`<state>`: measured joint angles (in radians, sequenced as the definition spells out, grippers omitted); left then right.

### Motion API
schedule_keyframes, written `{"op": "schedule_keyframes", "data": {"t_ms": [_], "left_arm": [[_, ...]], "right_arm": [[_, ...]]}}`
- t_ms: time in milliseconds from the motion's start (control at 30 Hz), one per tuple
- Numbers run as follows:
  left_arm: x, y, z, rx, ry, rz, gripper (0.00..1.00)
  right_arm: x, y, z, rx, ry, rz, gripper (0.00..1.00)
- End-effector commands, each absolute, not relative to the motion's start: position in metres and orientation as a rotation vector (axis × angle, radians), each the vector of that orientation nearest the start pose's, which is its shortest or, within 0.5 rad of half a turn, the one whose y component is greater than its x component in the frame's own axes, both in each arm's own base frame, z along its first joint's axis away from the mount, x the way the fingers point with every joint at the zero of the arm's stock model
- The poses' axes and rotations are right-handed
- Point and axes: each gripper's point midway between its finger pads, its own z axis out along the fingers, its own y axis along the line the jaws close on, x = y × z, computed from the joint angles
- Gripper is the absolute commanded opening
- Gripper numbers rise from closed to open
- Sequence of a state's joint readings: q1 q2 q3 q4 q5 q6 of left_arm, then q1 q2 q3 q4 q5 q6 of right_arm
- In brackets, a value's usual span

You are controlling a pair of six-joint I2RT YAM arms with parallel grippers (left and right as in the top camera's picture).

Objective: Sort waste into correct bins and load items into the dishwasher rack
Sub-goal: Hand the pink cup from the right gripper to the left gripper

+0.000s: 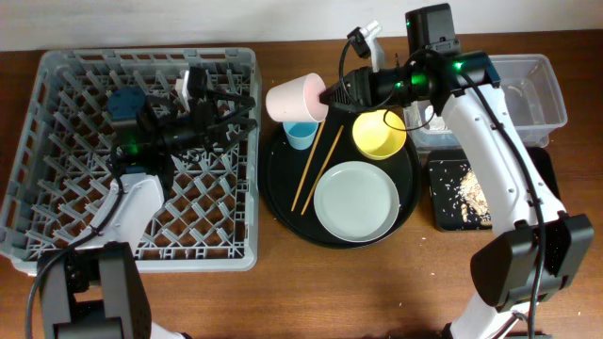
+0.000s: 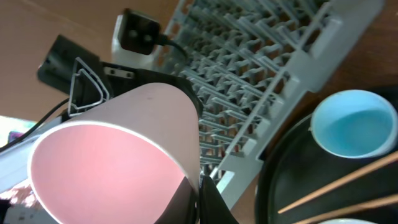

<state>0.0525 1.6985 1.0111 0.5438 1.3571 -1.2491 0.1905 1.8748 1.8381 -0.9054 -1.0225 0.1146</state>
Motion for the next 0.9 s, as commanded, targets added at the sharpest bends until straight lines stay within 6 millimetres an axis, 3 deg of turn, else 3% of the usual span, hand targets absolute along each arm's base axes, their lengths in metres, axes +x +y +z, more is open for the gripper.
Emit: {"op": "schedule_keyframes", "data": {"t_ms": [0, 167, 267, 300, 367, 400, 533, 600, 733, 867], "left_arm": [[0.372, -0.157, 0.256, -0.02, 2.147, -2.121, 1.0], [0.36, -0.175, 0.256, -0.021, 2.211, -2.2, 1.0], [0.363, -0.175, 0.255, -0.1, 2.229, -2.215, 0.99], [0.364, -0.175, 0.255, -0.109, 2.227, -2.21, 0.96], [0.364, -0.175, 0.255, -0.11, 2.227, -2.21, 0.72], [0.365, -0.174, 0.255, -0.116, 2.224, -2.207, 0.68], [0.372, -0.172, 0.254, -0.156, 2.209, -2.183, 0.7], [0.375, -0.166, 0.254, -0.175, 2.198, -2.172, 0.74], [0.38, -0.153, 0.254, -0.209, 2.178, -2.154, 0.93], [0.383, -0.148, 0.254, -0.221, 2.168, -2.144, 0.95]], "right_arm": [[0.396, 0.25, 0.281, -0.611, 2.273, 1.497, 0.04], [0.388, 0.295, 0.264, -0.773, 2.229, 1.499, 0.04], [0.388, 0.307, 0.25, -0.789, 2.269, 1.447, 0.04], [0.389, 0.309, 0.245, -0.789, 2.28, 1.445, 0.04], [0.391, 0.309, 0.239, -0.782, 2.293, 1.449, 0.04], [0.391, 0.308, 0.238, -0.779, 2.297, 1.45, 0.04], [0.388, 0.308, 0.237, -0.775, 2.313, 1.46, 0.04], [0.387, 0.308, 0.237, -0.777, 2.311, 1.466, 0.04], [0.381, 0.314, 0.25, -0.817, 2.239, 1.563, 0.04], [0.375, 0.317, 0.261, -0.86, 2.171, 1.643, 0.04]]}}
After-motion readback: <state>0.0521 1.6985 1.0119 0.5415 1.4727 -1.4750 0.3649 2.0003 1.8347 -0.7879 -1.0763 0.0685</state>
